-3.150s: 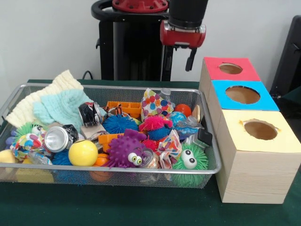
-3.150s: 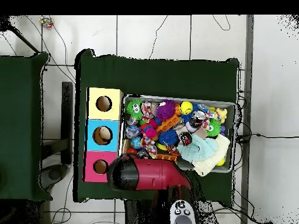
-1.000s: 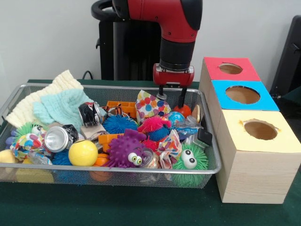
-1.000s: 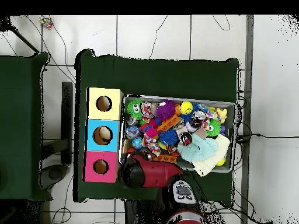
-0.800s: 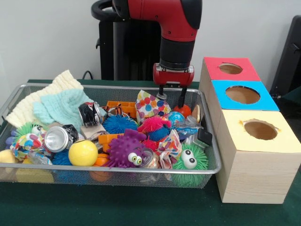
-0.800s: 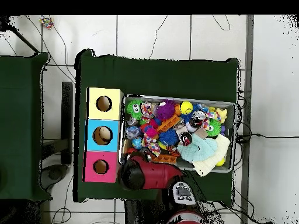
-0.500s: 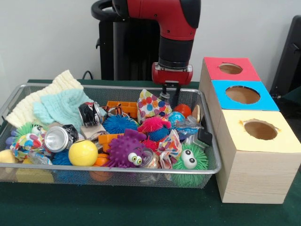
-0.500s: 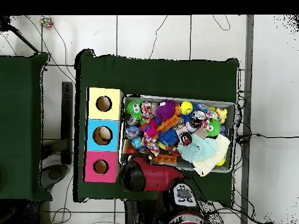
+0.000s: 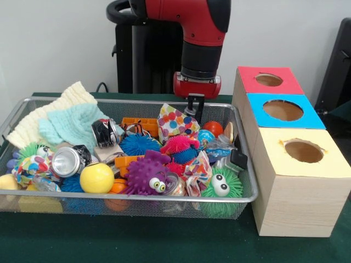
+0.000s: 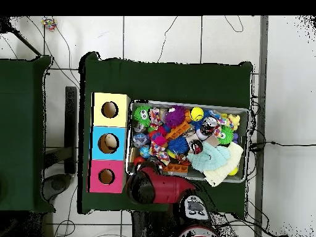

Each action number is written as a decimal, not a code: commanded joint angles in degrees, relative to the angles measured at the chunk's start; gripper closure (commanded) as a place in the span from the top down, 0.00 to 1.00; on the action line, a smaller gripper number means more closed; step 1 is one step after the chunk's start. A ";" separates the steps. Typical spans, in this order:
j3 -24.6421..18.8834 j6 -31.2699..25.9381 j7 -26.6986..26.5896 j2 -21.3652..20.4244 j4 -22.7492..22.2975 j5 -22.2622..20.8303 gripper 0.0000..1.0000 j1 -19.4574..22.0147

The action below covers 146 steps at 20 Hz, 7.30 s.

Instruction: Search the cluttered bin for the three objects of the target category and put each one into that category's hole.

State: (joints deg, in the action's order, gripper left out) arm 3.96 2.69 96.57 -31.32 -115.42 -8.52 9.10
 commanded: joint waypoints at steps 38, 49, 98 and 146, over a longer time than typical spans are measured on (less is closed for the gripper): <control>-0.55 -44.16 12.60 -24.58 8.53 4.27 0.00 -9.08; -1.09 -35.01 13.70 -19.51 6.93 6.95 0.00 -11.63; 18.42 -31.75 17.11 -15.42 8.36 12.25 0.00 -35.39; 11.87 -33.84 15.27 10.60 32.66 17.49 0.00 -29.29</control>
State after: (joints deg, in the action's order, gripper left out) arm 23.82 -36.78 100.29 -31.99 -85.70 6.61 -26.13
